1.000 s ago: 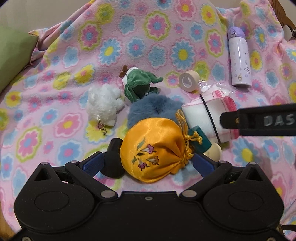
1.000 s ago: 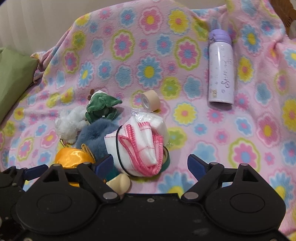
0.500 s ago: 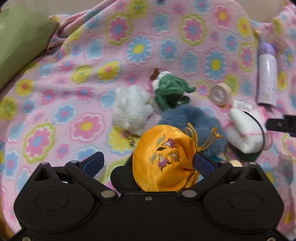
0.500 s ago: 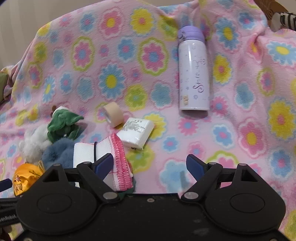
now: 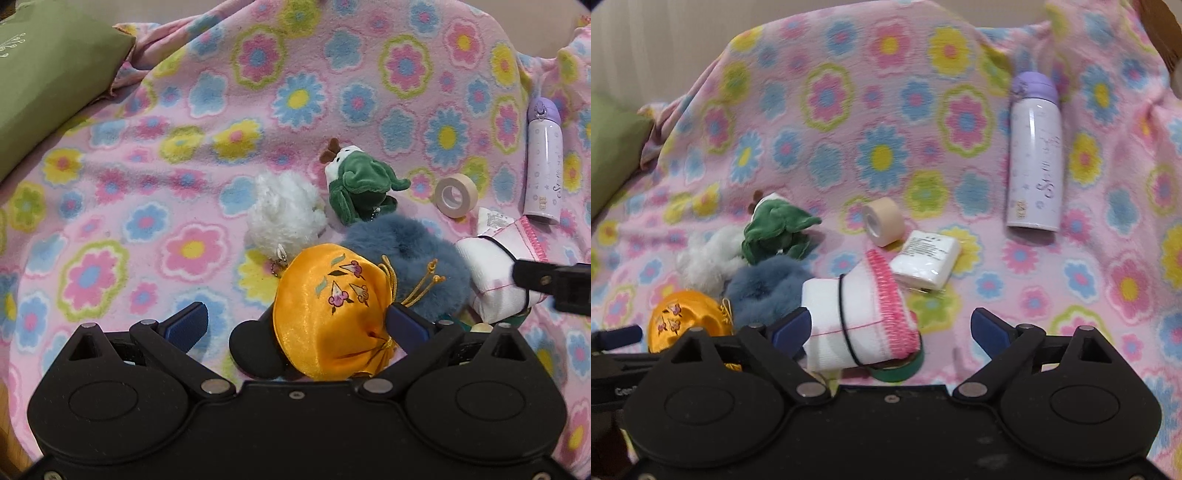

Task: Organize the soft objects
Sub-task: 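Close the left tool on the orange pouch while the right tool grasps the towel bundle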

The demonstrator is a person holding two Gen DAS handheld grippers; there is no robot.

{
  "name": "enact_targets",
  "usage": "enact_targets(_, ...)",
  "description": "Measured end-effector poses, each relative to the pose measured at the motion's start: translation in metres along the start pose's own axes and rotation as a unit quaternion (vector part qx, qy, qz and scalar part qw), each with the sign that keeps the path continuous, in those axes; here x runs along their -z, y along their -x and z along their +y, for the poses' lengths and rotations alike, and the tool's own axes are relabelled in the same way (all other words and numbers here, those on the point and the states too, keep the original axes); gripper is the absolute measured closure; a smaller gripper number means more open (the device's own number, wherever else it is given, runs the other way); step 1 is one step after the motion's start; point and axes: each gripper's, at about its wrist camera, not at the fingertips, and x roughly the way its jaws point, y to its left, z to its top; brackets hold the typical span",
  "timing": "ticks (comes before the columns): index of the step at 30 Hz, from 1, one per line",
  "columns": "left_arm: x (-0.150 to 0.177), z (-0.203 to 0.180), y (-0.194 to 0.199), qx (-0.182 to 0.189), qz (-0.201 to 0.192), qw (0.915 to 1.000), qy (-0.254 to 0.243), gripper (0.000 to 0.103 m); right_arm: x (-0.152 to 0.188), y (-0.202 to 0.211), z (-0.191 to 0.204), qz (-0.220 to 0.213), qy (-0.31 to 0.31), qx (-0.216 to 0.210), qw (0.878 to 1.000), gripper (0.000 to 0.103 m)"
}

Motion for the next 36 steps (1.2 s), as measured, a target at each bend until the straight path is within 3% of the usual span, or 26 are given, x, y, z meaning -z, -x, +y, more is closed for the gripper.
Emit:
enact_targets(10, 0.005, 0.002, 0.008, 0.014, -0.007, 0.9997, -0.019, 0.003, 0.005, -0.024, 0.021, 0.013, 0.053, 0.023, 0.998, 0.007)
enact_targets(11, 0.006, 0.001, 0.008, 0.014, -0.009, 0.9996, -0.023, 0.003, 0.005, -0.025, 0.021, 0.015, 0.056, 0.025, 0.998, 0.008)
enact_targets(13, 0.006, -0.002, 0.011, 0.015, -0.014, 0.9992, -0.033, 0.003, 0.004, -0.028, 0.02, 0.026, 0.059, 0.01, 0.998, 0.025)
enact_targets(22, -0.001, -0.016, 0.006, 0.022, -0.02, 0.998, -0.056, 0.003, -0.001, -0.006, -0.004, -0.001, 0.004, 0.006, 1.0, 0.024)
enact_targets(29, 0.004, -0.038, -0.004, 0.009, -0.02, 0.9928, -0.118, 0.004, 0.0, 0.009, -0.023, -0.009, -0.024, 0.016, 1.0, 0.024)
enact_targets(30, 0.004, -0.038, -0.006, 0.008, -0.018, 0.9926, -0.119, 0.007, 0.001, 0.009, -0.025, -0.009, -0.027, 0.017, 0.999, 0.024)
enact_targets(33, 0.003, -0.035, -0.01, 0.0, -0.016, 0.9936, -0.112, 0.037, 0.006, 0.01, -0.029, -0.005, -0.038, 0.027, 0.999, 0.024)
enact_targets(36, 0.0, -0.027, -0.008, 0.017, -0.017, 0.9955, -0.092, 0.04, 0.009, 0.01, -0.031, -0.003, -0.044, 0.028, 0.999, 0.024)
